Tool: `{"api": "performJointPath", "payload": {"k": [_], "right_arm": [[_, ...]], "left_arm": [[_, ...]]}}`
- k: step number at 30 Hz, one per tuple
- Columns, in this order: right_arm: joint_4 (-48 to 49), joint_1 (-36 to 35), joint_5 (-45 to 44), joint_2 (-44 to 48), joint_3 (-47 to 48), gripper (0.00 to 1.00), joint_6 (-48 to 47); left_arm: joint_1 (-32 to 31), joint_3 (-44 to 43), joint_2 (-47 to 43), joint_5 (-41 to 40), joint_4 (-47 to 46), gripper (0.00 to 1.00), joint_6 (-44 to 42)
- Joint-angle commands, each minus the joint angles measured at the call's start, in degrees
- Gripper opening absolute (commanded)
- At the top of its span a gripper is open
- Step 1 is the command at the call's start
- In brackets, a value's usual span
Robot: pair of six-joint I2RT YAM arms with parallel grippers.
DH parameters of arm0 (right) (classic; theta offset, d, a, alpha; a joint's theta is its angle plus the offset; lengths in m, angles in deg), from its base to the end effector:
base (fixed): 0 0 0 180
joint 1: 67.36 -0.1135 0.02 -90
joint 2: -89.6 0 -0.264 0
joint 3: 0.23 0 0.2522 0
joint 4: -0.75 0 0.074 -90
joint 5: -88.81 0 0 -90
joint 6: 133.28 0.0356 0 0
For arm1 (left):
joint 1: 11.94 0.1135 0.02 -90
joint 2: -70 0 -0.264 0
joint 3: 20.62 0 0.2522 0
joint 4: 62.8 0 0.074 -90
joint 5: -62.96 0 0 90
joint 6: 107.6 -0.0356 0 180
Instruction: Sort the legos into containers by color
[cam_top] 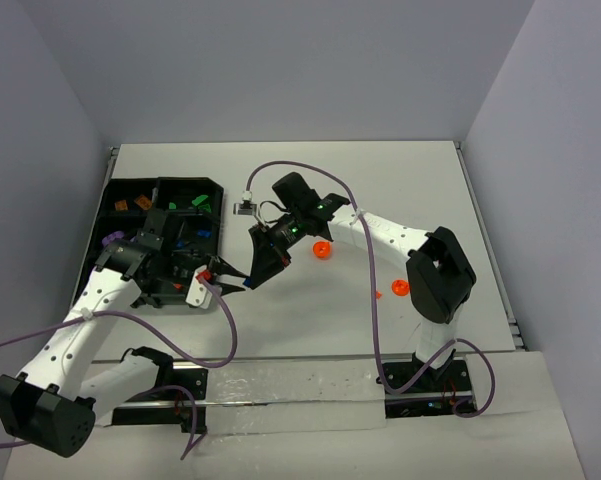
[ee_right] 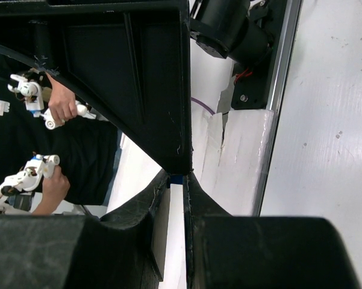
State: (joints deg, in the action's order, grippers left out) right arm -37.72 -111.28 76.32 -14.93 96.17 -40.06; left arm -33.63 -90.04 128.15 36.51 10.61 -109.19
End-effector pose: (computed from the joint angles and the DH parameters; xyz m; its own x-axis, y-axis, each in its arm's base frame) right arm 0.2583 0.2970 0.2740 -0.5581 -0.5206 -0.6462 -0.6028 -0.2807 0.7469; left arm 0.1462 -0.0925 0.3076 0.5760 0.2501 -0.7783 0.8058 -0.3338 0.4891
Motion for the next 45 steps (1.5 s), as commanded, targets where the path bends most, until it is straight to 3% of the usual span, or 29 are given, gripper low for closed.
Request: {"api": "performJointPath", "payload": {"k": [1, 4, 6, 8, 11, 15, 18, 19, 21, 22, 25, 26, 29, 36, 40, 42, 45], "right_arm": [[1.7, 0.4, 1.6, -0.4, 3.2, 0.00, 0.4], [1.6, 0.4, 1.6, -0.4, 3.2, 0.00, 0.5], [1.4, 0.4, 1.7, -0.3, 3.2, 0.06, 0.6], [1.4, 0.4, 1.7, -0.2, 3.2, 0.20, 0.5], [1.3, 0.7, 0.8, 0.3, 2.6, 0.63, 0.5], [1.3, 3.0, -0.5, 1.3, 1.7, 0.80, 0.4], [1.2, 7.0, -3.9, 2.5, 0.7, 0.85, 0.0], [1.3, 9.6, -6.8, 3.3, 0.1, 0.92, -0.2], [1.3, 13.1, -11.9, 4.9, -1.2, 0.93, -0.6], [1.5, 14.5, -14.8, 5.6, -1.6, 0.93, -0.6], [1.1, 18.2, -23.5, 8.6, -3.3, 0.94, -2.2], [1.0, 18.2, -23.6, 9.1, -3.6, 0.94, -2.2], [-1.0, 20.5, -28.3, 9.7, -4.0, 0.95, -3.4], [-1.7, 21.4, -31.6, 10.4, -4.8, 0.95, -4.7], [-1.9, 21.4, -33.2, 10.4, -4.7, 0.95, -4.9], [-2.2, 21.4, -33.9, 10.1, -4.4, 0.95, -4.9], [-2.4, 21.5, -33.9, 9.7, -4.3, 0.95, -4.9]], "left_arm": [[-1.0, -1.6, -0.4, 1.1, -2.5, 0.32, 2.4], [-1.3, -0.8, -1.1, 0.7, -5.1, 0.27, 6.4], [-1.4, 0.1, -1.9, 0.1, -6.9, 0.18, 8.2], [-1.4, 0.6, -2.4, -0.1, -7.5, 0.12, 9.3], [-1.4, 1.9, -3.7, -1.9, -8.8, 0.00, 12.2], [-1.0, 3.2, -5.6, -4.6, -10.4, 0.00, 17.3], [1.6, 4.2, -7.0, -6.0, -13.1, 0.00, 27.1], [3.6, 4.4, -7.3, -7.2, -15.4, 0.00, 30.6], [7.5, 4.4, -6.7, -9.1, -19.0, 0.00, 42.2], [9.1, 4.2, -6.1, -10.5, -20.6, 0.00, 43.1], [14.6, 2.9, -2.3, -21.1, -28.1, 0.00, 60.4], [15.6, 2.3, -2.2, -21.3, -28.1, 0.00, 60.6], [19.4, -0.9, 5.9, -32.4, -30.6, 0.00, 68.4], [25.9, -6.5, 20.1, -39.5, -30.8, 0.02, 74.6], [26.4, -8.4, 23.6, -42.3, -32.0, 0.11, 76.3], [26.6, -9.6, 26.1, -43.3, -31.8, 0.26, 76.8], [26.6, -10.0, 27.3, -44.0, -32.2, 0.41, 77.0]]}}
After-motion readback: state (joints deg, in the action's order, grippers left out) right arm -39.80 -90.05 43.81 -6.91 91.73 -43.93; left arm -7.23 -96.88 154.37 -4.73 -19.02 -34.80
